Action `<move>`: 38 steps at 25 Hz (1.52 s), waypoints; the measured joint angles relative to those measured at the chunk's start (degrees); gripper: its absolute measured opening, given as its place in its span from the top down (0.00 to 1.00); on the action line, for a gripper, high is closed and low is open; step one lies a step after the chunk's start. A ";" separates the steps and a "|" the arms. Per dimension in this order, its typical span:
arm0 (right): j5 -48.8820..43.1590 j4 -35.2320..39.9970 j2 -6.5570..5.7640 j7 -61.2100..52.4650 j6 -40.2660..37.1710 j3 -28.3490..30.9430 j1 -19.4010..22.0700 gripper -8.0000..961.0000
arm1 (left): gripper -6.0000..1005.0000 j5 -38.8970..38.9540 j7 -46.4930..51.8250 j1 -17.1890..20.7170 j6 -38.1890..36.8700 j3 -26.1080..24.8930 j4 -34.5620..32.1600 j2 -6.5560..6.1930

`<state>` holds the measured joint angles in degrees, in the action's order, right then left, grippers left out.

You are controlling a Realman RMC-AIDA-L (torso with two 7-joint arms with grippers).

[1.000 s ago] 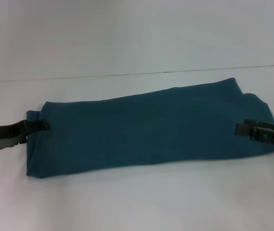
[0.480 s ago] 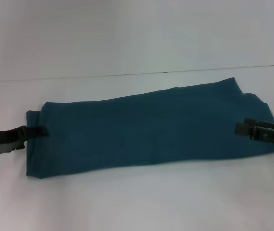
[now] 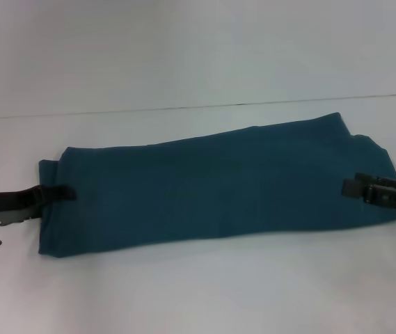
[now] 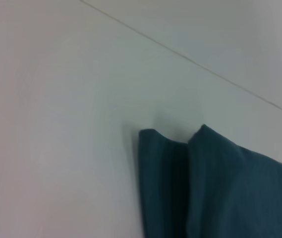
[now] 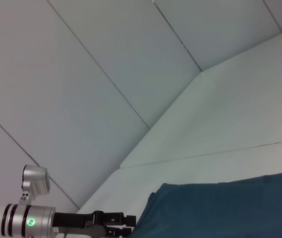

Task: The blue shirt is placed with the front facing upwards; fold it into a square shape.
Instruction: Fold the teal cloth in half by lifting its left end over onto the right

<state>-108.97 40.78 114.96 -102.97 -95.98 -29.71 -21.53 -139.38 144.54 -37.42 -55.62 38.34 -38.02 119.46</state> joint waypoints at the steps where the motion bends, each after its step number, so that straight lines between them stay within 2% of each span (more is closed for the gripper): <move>1: 0.00 0.00 0.00 0.05 0.00 0.00 0.06 0.05 | 0.10 0.01 0.03 -0.28 0.02 0.42 0.37 -0.03; 12: -0.01 0.00 0.00 0.05 -0.41 0.76 0.32 0.05 | 0.10 -0.15 0.97 -4.30 -1.92 2.96 2.68 0.67; 14: -0.07 0.00 0.00 0.06 -0.43 1.25 0.42 0.05 | 0.10 -0.10 2.10 -4.56 -1.76 4.00 1.94 0.74; 18: -0.03 0.00 0.00 0.13 -0.48 1.68 0.67 0.05 | 0.10 0.20 2.53 -4.38 -1.98 4.50 -0.83 1.69; 20: 0.00 0.00 0.00 0.14 -0.50 1.72 0.70 0.05 | 0.10 0.01 2.56 -4.60 -2.09 4.63 -0.60 1.67; 29: 0.05 -0.09 0.00 0.14 -0.21 1.70 0.45 0.05 | 0.49 0.24 2.78 -4.74 -2.06 4.81 -0.69 1.44; 34: 0.08 -0.09 0.00 0.07 -0.10 1.67 0.37 0.05 | 0.76 0.33 2.35 -4.96 -2.93 4.82 -0.84 1.37; 38: 0.08 -0.16 0.00 -0.05 -0.04 1.67 0.27 0.05 | 0.80 0.88 1.04 -5.42 -5.72 4.51 -0.85 0.73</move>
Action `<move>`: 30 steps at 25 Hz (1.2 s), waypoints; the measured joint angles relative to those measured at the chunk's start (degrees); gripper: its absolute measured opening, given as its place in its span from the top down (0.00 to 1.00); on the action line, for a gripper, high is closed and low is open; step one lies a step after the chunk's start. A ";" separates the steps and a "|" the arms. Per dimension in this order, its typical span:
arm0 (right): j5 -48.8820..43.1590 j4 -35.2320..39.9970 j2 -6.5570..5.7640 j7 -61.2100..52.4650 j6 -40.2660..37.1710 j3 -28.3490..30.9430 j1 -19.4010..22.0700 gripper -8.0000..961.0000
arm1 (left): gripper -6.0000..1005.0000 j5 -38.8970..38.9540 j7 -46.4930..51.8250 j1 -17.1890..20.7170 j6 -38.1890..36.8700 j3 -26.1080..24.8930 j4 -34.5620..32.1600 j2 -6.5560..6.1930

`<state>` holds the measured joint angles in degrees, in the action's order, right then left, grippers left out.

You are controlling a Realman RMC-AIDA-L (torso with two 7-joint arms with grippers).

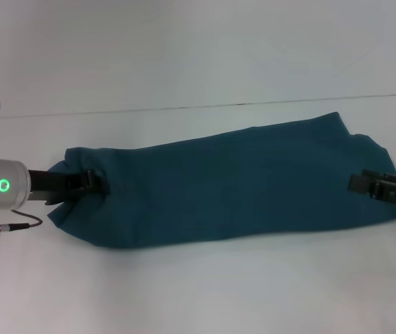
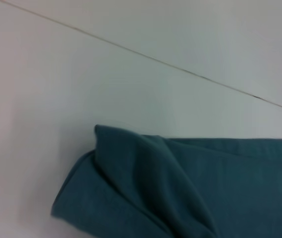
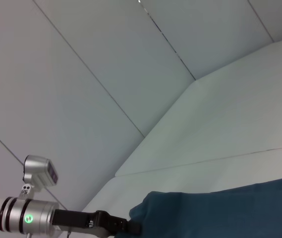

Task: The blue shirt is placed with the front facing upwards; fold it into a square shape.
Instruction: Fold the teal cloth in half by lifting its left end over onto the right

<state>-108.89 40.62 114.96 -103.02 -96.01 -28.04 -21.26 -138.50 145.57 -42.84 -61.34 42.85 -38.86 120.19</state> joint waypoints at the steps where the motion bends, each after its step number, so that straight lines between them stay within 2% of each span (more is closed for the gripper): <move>1: 0.01 -0.13 0.00 -0.01 0.01 0.00 -0.05 0.05 | 0.81 0.86 -0.46 -0.02 -0.78 -0.18 0.01 -0.30; 7: 0.00 -0.66 0.00 -0.14 0.03 0.13 -0.25 0.05 | 0.88 3.66 -0.71 1.19 -2.09 -0.40 -0.61 -1.51; 11: 0.07 -0.66 0.00 -0.41 0.04 0.71 -0.19 0.05 | 0.88 3.40 -0.27 3.09 -2.17 -1.78 -1.31 -2.37; 15: 0.01 -0.89 -0.01 -0.49 0.06 1.24 -0.14 0.05 | 0.88 1.74 -0.21 4.96 -2.22 -5.89 -1.53 -3.56; 23: -0.01 -1.22 -0.21 -0.51 0.33 1.48 0.01 0.05 | 0.88 -11.90 -0.44 5.76 -0.98 -18.68 -2.19 -5.35; 27: -0.11 -1.25 -0.25 -0.52 0.34 1.50 -0.19 0.05 | 0.88 -12.94 -0.61 6.02 -1.23 -20.54 -3.78 -5.60; 30: -0.23 -1.25 -0.26 -0.52 0.39 1.50 -0.28 0.05 | 0.88 -12.31 -0.26 5.97 -4.26 -20.57 -5.09 -5.34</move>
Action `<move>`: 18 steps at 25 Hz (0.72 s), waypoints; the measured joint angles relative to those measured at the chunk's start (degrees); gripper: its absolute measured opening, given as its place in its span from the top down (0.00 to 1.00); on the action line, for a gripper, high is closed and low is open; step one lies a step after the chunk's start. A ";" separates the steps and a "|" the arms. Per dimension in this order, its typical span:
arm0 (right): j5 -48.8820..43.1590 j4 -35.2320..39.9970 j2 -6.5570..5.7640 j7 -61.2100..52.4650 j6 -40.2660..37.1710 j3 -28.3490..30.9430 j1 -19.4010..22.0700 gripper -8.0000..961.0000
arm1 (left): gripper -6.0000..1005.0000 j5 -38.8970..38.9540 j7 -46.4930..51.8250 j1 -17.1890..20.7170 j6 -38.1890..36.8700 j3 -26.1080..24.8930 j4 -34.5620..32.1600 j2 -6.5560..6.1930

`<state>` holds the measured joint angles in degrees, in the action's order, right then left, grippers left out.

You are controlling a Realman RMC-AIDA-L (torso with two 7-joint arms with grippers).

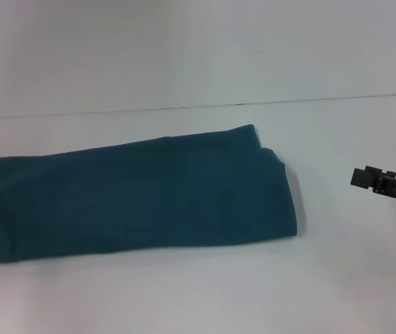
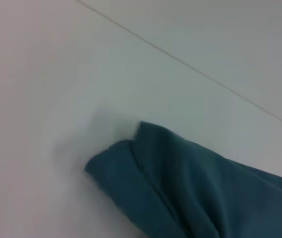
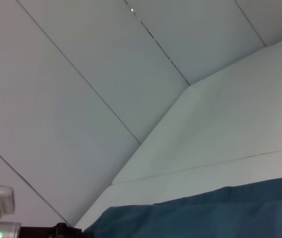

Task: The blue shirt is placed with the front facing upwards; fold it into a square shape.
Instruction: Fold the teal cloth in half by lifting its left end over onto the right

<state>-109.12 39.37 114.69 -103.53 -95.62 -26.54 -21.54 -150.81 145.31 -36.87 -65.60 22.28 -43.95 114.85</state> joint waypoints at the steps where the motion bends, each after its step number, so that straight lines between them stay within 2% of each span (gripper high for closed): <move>1: 0.00 0.00 0.00 0.00 0.01 0.00 0.00 0.05 | 0.88 0.31 0.01 -0.12 -1.06 -0.01 -0.41 0.14; 5: 0.02 0.00 0.00 -0.05 0.03 0.00 0.00 0.05 | 0.88 5.45 0.02 -0.86 -7.95 0.16 -3.29 0.84; 10: 0.09 -0.04 0.00 -0.08 0.03 0.00 0.10 0.05 | 0.88 15.80 0.10 -2.81 -16.00 0.44 -4.66 0.87; 14: 0.04 -0.40 0.00 -0.03 0.03 0.00 0.04 0.05 | 0.88 18.80 2.16 -5.39 -17.64 1.86 -4.22 1.23; 16: 0.02 -0.73 -0.01 0.05 0.02 0.00 -0.08 0.05 | 0.88 18.95 3.52 -6.75 -16.71 4.02 -4.04 2.13; 17: 0.02 -0.85 -0.05 0.12 0.02 0.00 -0.12 0.05 | 0.88 18.95 3.52 -6.75 -16.71 4.02 -4.04 2.13; 18: 0.01 -0.88 -0.06 0.16 0.01 -0.01 -0.16 0.05 | 0.88 19.04 4.32 -8.51 -14.22 6.13 -3.51 4.15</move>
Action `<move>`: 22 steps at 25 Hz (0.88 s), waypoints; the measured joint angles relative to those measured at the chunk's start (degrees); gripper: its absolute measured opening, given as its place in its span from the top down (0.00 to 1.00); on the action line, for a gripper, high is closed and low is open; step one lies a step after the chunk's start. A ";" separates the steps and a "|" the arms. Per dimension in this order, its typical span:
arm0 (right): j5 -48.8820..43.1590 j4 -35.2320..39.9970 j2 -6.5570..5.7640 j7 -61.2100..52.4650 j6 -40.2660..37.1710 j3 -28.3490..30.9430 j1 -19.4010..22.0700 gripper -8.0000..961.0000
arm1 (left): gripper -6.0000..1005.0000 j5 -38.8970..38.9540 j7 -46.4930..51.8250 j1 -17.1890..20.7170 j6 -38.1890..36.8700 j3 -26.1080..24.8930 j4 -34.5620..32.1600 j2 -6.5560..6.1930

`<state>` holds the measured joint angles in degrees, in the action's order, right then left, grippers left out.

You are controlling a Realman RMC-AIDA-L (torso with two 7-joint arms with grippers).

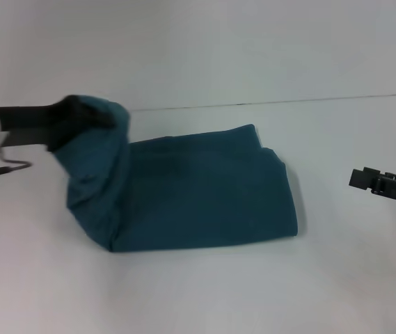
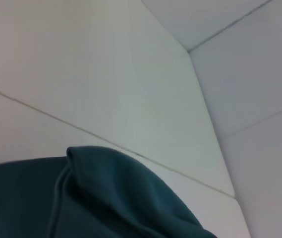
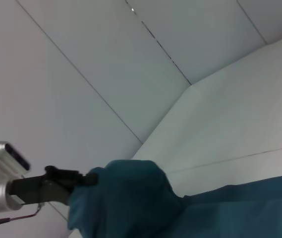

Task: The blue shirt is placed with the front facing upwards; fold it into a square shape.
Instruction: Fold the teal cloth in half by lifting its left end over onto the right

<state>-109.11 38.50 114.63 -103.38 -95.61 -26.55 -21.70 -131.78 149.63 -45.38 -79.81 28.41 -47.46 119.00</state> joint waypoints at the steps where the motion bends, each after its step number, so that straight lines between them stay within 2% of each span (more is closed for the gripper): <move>1: -0.01 0.00 -0.01 0.05 0.00 0.00 -0.04 0.05 | 0.88 0.04 0.00 -0.49 0.68 0.48 0.34 0.62; 6: -0.03 -0.03 -0.03 -0.08 0.04 0.00 -0.11 0.05 | 0.88 0.22 -0.38 -3.52 4.63 2.87 3.07 4.29; 8: -0.04 -0.07 -0.03 -0.15 0.04 0.00 -0.14 0.05 | 0.88 1.10 -0.44 -3.98 5.78 4.00 4.09 5.12; 14: -0.03 -1.40 -0.18 0.06 0.19 0.00 -0.34 0.05 | 0.88 11.15 -1.52 -3.68 12.66 13.34 9.72 5.10; 18: -0.01 -1.48 -0.21 0.09 0.38 0.00 -0.47 0.05 | 0.88 13.39 -1.70 -3.90 14.70 15.75 10.79 5.14; 22: -0.02 -1.56 -0.16 0.09 0.47 0.00 -0.56 0.05 | 0.88 15.68 -1.77 -4.17 21.12 19.39 13.56 5.28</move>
<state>-109.13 36.94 114.48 -103.29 -95.14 -26.54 -22.26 -116.09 147.86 -49.55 -58.70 47.80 -33.90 124.27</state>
